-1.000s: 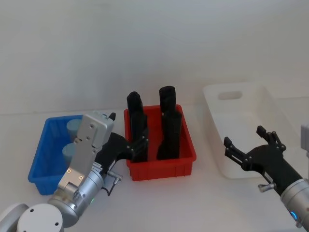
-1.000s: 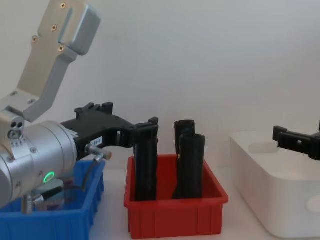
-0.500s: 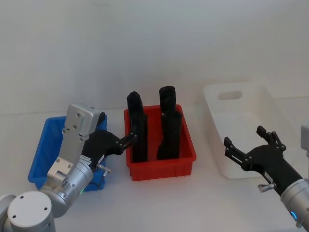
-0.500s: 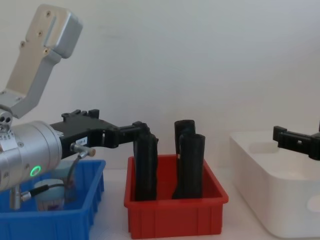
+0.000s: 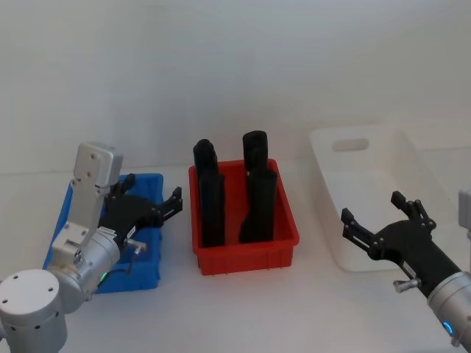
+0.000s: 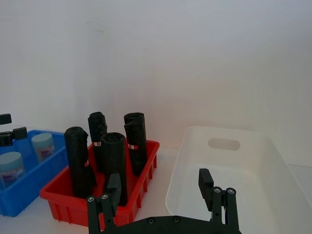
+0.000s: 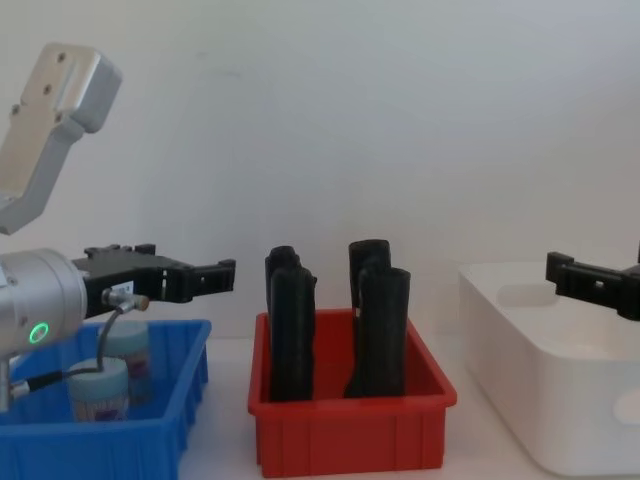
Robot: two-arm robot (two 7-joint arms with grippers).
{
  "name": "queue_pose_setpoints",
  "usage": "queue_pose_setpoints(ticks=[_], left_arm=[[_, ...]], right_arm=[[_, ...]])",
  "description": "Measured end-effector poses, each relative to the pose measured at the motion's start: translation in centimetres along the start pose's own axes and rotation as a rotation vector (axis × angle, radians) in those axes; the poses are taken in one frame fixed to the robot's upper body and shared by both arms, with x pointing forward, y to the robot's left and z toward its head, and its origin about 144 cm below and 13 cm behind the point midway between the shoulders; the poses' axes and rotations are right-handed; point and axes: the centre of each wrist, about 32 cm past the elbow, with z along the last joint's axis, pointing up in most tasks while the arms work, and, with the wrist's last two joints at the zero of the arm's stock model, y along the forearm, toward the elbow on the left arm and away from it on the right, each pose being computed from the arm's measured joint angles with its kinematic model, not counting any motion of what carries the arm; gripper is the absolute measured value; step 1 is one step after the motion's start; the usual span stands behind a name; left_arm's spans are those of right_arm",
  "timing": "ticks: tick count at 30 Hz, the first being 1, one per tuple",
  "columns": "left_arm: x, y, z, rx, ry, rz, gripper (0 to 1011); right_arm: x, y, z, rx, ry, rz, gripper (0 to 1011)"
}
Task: Pick the cotton swabs from the blue box and place them into the white box.
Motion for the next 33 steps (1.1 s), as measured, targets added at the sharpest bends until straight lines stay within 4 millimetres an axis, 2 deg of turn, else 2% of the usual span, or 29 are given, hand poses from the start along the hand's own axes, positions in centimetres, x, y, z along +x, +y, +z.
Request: queue_pose_setpoints(ticks=[13, 33], left_arm=[[2.2, -0.8, -0.5, 0.089, 0.035, 0.069, 1004], [4.0, -1.0, -2.1, 0.209, 0.026, 0.158, 1004]], right_arm=[[0.0, 0.0, 0.0, 0.000, 0.000, 0.000, 1002], [0.0, 0.0, 0.0, 0.000, 0.000, 0.000, 1001]])
